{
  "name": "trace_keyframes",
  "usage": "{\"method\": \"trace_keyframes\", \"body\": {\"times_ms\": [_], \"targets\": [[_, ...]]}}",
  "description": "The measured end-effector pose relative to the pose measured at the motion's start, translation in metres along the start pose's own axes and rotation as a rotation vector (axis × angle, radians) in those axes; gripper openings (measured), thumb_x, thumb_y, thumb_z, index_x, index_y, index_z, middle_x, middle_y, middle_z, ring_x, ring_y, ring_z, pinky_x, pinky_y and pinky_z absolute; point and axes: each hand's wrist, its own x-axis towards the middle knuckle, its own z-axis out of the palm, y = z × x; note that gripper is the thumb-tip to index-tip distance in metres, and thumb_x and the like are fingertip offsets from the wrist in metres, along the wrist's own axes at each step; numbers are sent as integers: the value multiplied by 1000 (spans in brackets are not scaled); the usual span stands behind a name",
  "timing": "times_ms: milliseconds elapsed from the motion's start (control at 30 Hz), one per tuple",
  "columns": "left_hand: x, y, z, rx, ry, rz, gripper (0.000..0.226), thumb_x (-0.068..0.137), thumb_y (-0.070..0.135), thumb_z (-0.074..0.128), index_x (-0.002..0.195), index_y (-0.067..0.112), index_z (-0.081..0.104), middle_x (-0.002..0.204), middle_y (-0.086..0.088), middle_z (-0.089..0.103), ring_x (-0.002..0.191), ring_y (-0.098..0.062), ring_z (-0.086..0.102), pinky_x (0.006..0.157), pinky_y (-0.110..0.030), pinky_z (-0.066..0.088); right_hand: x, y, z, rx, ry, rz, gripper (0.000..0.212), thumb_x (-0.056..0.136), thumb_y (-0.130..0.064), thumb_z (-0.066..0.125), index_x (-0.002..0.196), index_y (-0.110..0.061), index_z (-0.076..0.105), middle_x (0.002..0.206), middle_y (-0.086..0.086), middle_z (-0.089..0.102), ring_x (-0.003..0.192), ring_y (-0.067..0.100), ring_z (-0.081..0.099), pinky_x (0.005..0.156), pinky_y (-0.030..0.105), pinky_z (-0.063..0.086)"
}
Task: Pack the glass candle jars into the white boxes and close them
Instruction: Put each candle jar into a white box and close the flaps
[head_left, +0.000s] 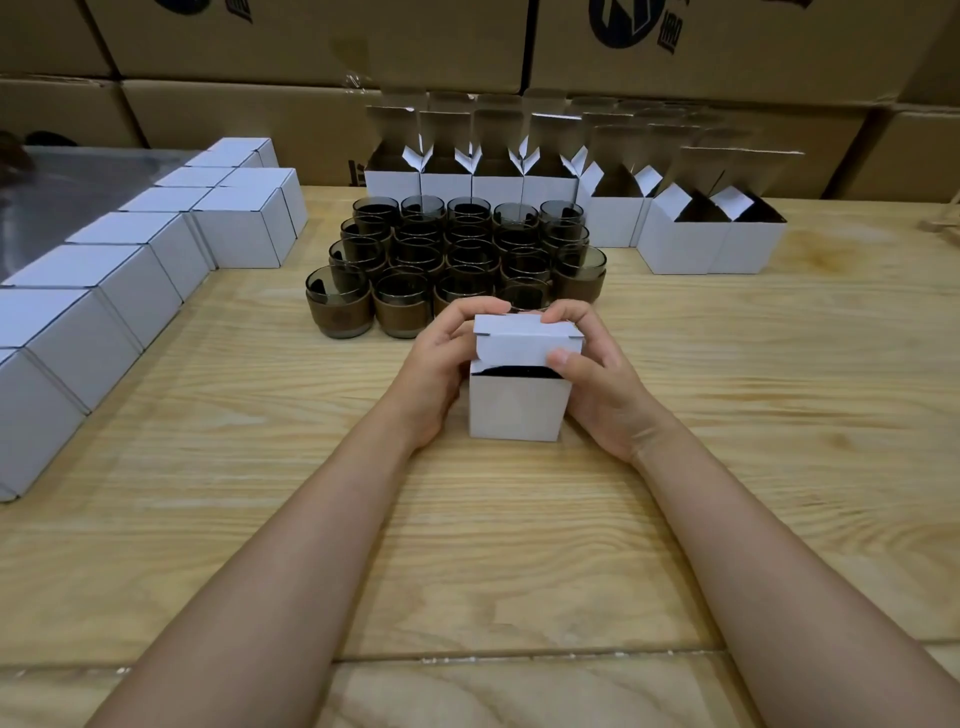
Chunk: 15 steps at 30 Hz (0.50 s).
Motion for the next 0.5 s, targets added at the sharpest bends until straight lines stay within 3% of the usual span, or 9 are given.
{"method": "trace_keyframes", "body": {"times_ms": [233,500], "targets": [[-5,6,-2,-115,-72,-54,38,70,24,46,106,19,58,110,-5,60,104,-29,47,83,-42,38,0,2,0,-48,-9,-24,28,76,-6,56,99,-20,48,109,4,55,100,22,52,79,34,46],[-6,7,-4,-97,-182,-77,80,43,59,83,107,23,54,115,0,63,103,-23,55,84,-37,48,0,4,-1,-60,-2,-38,28,76,-5,58,98,-20,48,112,6,50,101,23,50,77,32,48]]}}
